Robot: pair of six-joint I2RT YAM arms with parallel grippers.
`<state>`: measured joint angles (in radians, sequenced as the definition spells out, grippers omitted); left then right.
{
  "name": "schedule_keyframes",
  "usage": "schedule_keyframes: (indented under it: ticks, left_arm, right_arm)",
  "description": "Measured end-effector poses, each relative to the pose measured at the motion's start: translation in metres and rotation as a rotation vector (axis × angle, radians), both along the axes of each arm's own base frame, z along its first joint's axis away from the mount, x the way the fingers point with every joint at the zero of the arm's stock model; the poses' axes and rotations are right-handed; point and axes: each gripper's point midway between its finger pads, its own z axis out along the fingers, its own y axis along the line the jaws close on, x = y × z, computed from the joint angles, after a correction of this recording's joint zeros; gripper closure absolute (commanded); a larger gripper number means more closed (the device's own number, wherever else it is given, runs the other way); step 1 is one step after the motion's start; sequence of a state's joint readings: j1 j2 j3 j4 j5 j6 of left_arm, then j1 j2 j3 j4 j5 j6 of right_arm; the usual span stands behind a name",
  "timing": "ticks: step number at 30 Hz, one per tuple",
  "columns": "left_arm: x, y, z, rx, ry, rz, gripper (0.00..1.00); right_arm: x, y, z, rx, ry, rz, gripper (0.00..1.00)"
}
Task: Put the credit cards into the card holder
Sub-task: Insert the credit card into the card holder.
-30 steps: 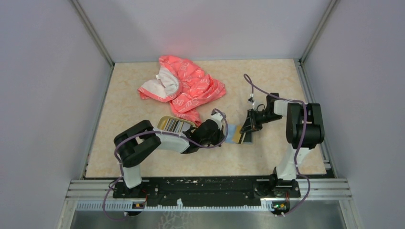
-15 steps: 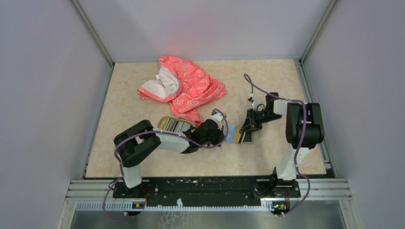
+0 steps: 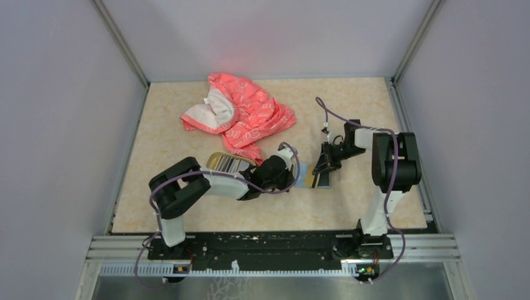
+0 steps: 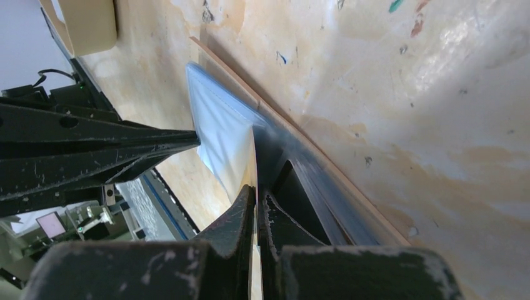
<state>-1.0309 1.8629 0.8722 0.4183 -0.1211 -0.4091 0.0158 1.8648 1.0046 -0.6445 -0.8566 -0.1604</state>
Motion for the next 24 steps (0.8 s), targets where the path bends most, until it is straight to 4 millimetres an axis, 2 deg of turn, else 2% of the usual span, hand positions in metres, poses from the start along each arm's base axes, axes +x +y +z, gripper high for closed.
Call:
schedule_keyframes:
  ticks: [8,17,24]
  left_arm:
    - [0.0001,0.0001,0.0000,0.005,-0.006,-0.007,0.93]
    - [0.0002,0.0002,0.0000,0.006,-0.007,-0.015,0.93]
    - [0.0004,-0.0006,0.0008,0.008,-0.003,-0.028,0.92]
  right_arm:
    - [0.0009,0.0018,-0.0013,-0.025,0.039,-0.002,1.00]
    - [0.0013,0.0024,-0.0005,-0.024,0.057,0.000,0.92]
    - [0.0035,0.0099,-0.0033,-0.013,0.077,0.029,0.87]
